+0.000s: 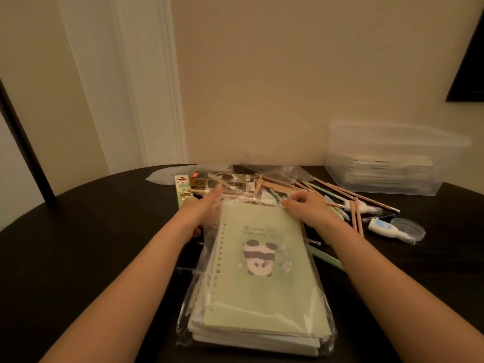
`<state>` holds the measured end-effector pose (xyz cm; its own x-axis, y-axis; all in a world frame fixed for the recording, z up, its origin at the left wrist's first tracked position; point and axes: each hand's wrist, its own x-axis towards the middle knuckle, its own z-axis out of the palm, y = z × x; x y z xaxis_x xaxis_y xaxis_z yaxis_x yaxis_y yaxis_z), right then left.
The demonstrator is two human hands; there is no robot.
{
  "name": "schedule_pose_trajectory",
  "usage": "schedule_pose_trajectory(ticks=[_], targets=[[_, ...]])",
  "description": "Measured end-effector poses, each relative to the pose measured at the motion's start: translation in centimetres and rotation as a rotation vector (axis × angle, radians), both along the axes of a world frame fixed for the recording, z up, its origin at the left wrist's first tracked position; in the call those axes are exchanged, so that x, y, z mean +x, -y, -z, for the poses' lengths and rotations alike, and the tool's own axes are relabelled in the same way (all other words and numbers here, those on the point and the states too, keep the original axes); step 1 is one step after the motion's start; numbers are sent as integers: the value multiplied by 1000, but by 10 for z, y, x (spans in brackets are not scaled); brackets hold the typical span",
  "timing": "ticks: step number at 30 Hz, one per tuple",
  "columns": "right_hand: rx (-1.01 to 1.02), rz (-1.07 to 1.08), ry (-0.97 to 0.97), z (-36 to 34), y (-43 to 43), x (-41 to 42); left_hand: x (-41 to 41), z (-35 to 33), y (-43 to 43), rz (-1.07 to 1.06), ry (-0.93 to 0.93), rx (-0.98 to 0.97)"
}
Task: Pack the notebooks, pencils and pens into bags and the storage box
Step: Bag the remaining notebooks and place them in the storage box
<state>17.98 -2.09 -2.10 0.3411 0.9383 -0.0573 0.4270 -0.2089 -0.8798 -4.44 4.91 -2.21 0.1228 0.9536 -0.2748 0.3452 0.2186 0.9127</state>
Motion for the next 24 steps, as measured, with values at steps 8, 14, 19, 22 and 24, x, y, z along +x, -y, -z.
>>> schedule_pose_trajectory(ticks=[8,14,19,22,24], targets=[[43,71,68,-6,-16,19,-4,-11,-20,3,-31,157],[106,47,121,-1,-17,29,-9,-1,-23,-30,30,270],[240,39,100,8,-10,30,-19,5,-23,67,18,410],[316,27,80,14,-6,29,-25,10,-24,99,57,389],[353,38,72,13,-4,29,-27,11,-24,101,78,411]])
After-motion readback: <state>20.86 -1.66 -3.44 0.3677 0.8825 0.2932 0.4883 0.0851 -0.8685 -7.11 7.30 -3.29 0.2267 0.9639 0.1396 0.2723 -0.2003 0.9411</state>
